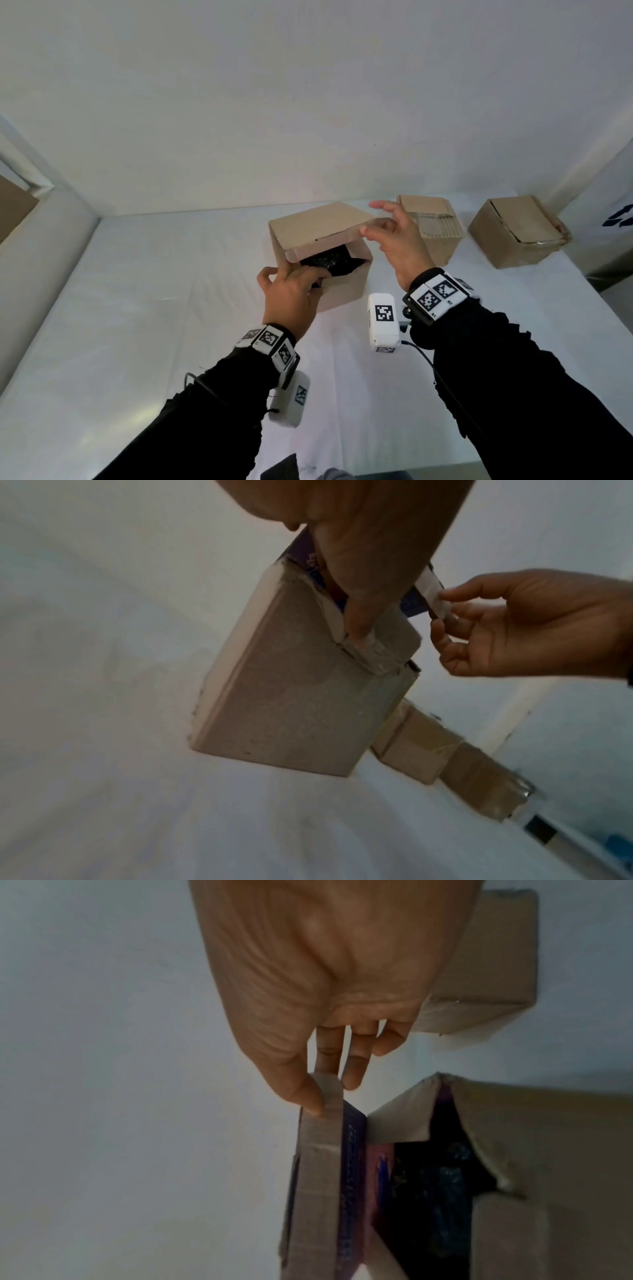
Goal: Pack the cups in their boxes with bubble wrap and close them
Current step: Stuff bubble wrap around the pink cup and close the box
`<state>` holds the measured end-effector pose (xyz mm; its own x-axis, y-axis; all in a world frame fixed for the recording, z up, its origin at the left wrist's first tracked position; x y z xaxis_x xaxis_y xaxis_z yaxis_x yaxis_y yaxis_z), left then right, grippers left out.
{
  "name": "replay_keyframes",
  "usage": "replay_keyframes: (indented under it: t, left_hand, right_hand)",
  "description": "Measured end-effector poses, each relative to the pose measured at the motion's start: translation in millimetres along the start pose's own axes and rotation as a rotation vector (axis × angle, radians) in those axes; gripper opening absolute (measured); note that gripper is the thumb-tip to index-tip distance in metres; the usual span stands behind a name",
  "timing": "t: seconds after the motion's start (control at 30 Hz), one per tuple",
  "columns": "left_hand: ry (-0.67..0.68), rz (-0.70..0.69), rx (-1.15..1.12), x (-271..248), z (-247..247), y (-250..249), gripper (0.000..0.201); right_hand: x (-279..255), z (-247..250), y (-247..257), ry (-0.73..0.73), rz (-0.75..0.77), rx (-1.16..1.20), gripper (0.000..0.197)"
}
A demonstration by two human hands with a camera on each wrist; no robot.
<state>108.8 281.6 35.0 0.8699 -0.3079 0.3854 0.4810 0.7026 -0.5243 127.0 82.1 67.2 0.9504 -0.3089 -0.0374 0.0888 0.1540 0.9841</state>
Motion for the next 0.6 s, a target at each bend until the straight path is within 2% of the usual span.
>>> replay_keyframes:
  t: [0.1,0.23,0.4,0.6]
  left_hand:
    - [-0.051,-0.198,0.070,-7,11,3,0.016]
    - [-0.068,-0.341,0.092,-19,13,0,0.002]
    - [-0.129,-0.266,0.077,-23,15,2,0.004]
    - [-0.183,-0.196,-0.115,-28,22,7,0.024]
  right_hand:
    - [-4,-4,-2,0.018,0.146,-0.190,0.019]
    - [-16,-7,-22,0.017,0.249,-0.348,0.019]
    - [-19,-4,-24,0.037,0.346,-0.468,0.020]
    - [-6,4,-26,0.170,0.367,-0.607,0.024]
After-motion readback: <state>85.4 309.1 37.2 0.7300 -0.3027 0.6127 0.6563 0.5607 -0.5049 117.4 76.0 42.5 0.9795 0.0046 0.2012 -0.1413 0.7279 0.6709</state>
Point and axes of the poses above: each hand's wrist, its own x-axis towards the middle knuckle, its own z-axis out of the back of the hand, y = z × x, the point moved 7 cm from there along x, towards the middle knuckle, and after that the axes turned 8 degrees about -x, right-handed, at the moved point
